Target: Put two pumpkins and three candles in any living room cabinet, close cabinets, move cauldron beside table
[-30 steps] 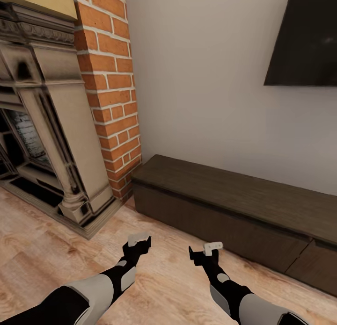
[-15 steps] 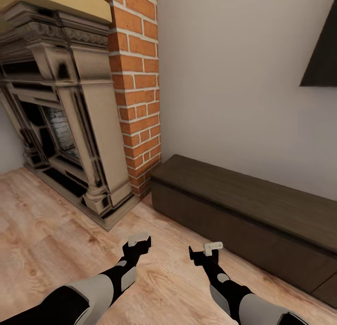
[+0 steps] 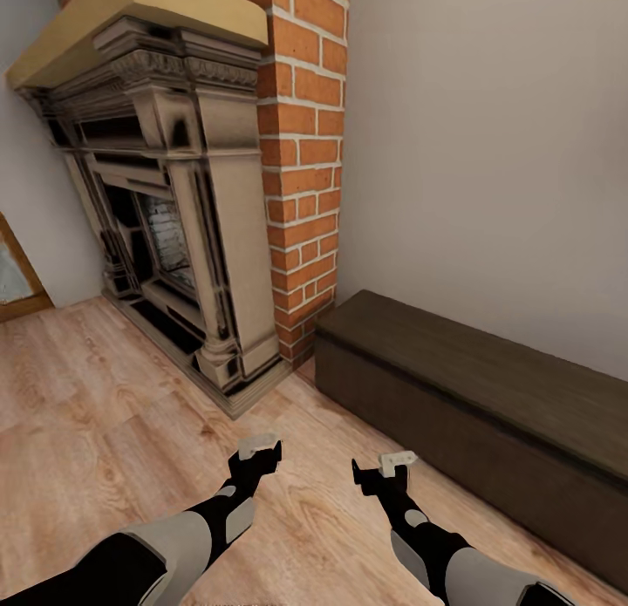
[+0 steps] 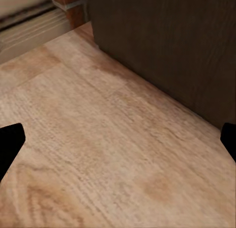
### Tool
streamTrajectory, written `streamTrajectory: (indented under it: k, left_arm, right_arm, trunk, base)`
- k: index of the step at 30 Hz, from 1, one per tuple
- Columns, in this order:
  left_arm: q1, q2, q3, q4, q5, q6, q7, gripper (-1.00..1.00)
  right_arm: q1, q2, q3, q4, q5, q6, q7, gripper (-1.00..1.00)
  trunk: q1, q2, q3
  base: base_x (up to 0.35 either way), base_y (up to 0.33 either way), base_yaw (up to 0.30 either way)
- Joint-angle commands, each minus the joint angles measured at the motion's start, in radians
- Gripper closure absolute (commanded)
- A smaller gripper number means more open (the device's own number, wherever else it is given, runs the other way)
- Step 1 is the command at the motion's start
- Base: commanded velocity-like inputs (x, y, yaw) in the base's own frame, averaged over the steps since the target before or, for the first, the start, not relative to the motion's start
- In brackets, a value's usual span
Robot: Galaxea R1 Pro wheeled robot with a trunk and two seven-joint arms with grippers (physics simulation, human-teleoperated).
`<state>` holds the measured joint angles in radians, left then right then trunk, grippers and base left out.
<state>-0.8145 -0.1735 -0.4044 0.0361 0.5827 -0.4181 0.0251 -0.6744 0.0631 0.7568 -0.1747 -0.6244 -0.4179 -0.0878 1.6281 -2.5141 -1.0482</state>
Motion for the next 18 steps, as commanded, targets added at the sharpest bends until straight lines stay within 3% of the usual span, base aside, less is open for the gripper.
streamTrajectory:
  k: [1,18]
  left_arm:
    - [-0.002,-0.001,-0.008,0.004,0.003,-0.005,0.003,-1.00]
    - [-0.002,-0.001,-0.008,0.004,0.003,-0.005,0.002,-1.00]
  right_arm:
    - [0.000,0.000,0.009,0.000,-0.003,-0.002,-0.007,-1.00]
    - [-0.001,0.000,0.010,0.000,-0.003,-0.002,-0.007,-1.00]
  trunk:
    - [0.000,0.000,-0.001]
    - [0.000,0.000,-0.001]
  base:
    - [0.000,0.000,0.283]
    - [0.000,0.000,0.285]
